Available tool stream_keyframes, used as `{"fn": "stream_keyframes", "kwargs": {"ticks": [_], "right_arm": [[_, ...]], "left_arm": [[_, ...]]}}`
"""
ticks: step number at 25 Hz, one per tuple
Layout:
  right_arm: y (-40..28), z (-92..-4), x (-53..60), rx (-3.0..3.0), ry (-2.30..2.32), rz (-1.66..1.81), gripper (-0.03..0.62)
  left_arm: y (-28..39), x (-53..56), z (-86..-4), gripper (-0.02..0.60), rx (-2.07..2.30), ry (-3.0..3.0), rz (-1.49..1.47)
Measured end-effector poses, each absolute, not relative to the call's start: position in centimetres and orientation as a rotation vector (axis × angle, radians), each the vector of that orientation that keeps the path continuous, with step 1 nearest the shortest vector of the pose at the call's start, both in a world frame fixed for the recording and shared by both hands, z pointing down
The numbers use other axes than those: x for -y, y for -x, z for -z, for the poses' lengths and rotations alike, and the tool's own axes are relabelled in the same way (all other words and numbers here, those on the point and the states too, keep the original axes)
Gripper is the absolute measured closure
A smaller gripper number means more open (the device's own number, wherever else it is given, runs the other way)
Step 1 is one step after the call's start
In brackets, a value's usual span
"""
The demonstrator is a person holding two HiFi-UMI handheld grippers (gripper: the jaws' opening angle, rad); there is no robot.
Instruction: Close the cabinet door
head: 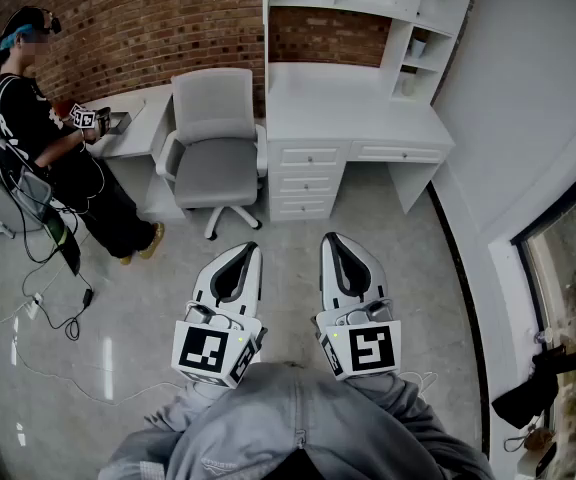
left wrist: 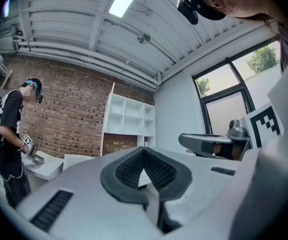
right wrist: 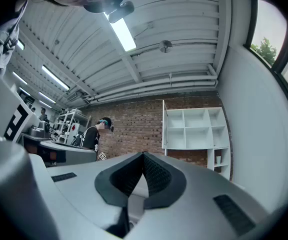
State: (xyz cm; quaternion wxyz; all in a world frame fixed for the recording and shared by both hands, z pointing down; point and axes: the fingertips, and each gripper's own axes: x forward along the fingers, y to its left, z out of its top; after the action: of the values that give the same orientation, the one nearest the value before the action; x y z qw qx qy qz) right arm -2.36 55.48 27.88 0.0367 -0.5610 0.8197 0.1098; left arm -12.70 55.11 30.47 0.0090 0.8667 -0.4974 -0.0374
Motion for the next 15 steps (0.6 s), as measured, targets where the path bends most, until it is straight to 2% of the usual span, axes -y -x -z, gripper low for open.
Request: {"fn": "stream_keyframes", "kwargs": {"ticks": [15], "right_arm": [[0.7, -27.5, -54.7, -2.528, 1.670, -0.342, 0.568]], "left_arm": [[10.9, -54.4, -30.4, 0.578, 1.586, -2.709, 0.126]]}}
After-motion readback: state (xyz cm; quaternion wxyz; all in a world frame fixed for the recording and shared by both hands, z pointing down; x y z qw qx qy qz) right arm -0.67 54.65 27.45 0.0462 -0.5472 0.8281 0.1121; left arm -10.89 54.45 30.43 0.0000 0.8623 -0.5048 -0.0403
